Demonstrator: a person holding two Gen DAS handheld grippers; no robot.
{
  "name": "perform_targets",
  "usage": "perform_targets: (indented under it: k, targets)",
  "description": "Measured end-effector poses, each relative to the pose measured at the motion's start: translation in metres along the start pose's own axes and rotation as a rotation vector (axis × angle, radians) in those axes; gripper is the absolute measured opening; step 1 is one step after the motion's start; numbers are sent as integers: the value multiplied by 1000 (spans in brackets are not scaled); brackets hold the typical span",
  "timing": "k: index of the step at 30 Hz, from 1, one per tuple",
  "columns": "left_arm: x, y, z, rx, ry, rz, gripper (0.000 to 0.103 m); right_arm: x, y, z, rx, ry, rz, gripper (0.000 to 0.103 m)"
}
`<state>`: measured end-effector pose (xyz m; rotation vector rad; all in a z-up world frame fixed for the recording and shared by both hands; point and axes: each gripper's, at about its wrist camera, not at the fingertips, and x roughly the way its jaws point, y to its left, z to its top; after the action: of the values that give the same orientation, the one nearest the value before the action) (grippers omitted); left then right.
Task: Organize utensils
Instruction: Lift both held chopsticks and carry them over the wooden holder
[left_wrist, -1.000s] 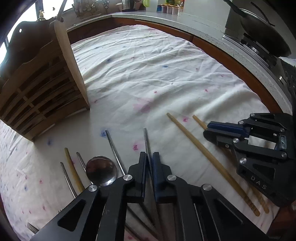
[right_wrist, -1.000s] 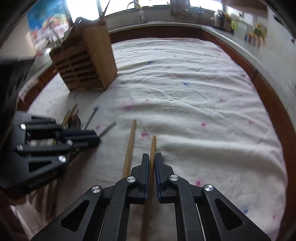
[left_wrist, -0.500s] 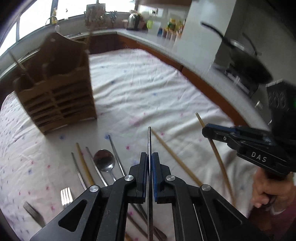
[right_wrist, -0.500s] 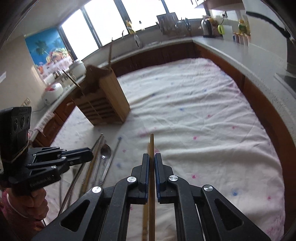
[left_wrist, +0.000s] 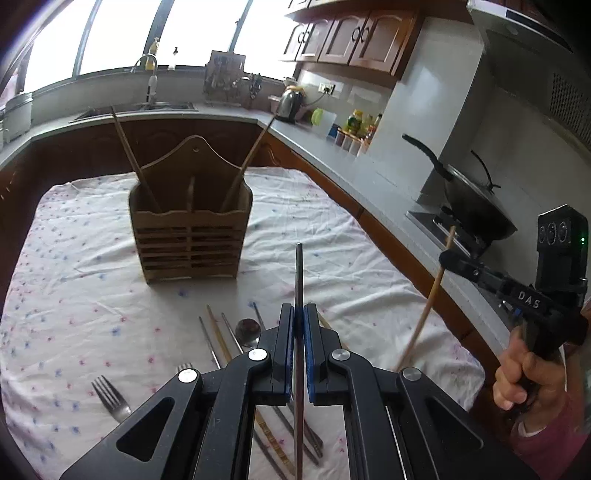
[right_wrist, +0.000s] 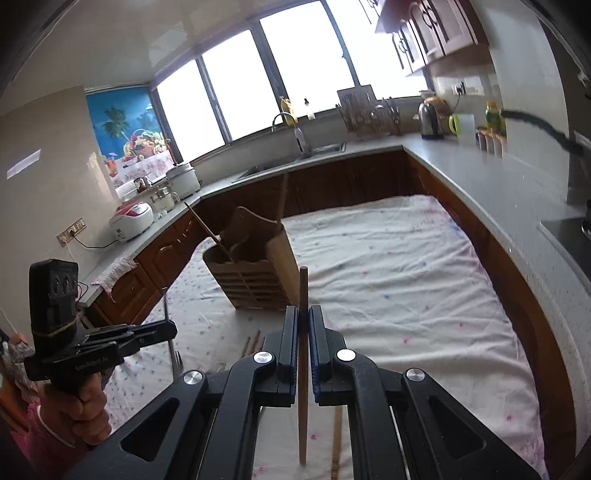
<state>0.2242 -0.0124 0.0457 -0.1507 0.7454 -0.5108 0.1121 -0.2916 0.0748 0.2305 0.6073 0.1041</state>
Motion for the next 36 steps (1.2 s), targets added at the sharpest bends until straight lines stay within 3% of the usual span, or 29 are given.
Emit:
perform_targets:
  k: [10,22,36]
  targets:
    - [-28,11,-7,-31,-65,7,3,-3,15,9,-15,-42,10,6]
    - [-71,35,1,-64,-218,51,3,3,24,30,11,-112,27,6]
    - [-82,61,26,-70,-352,114,3,30,40,74,34,-207,65,6]
